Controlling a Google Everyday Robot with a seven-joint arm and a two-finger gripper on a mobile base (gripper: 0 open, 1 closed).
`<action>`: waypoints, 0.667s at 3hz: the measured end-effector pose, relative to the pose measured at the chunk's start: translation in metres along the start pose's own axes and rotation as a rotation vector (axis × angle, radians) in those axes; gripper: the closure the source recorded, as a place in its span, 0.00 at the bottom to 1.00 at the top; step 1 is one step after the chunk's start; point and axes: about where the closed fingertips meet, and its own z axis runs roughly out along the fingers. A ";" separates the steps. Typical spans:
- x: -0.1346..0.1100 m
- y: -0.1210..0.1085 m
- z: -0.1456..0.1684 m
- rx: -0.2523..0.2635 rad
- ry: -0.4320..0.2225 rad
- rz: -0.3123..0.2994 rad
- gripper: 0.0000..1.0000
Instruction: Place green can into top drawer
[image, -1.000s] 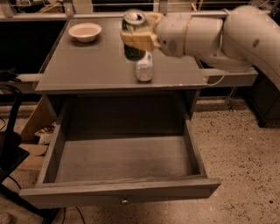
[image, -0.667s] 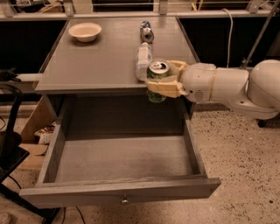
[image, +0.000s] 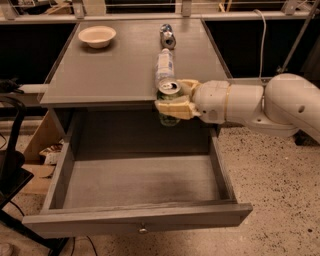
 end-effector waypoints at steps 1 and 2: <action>0.046 0.019 0.044 -0.071 0.063 0.068 1.00; 0.090 0.036 0.086 -0.121 0.139 0.113 1.00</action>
Offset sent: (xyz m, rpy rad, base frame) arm 0.0070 0.1087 -0.1731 -0.1540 0.2765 0.1119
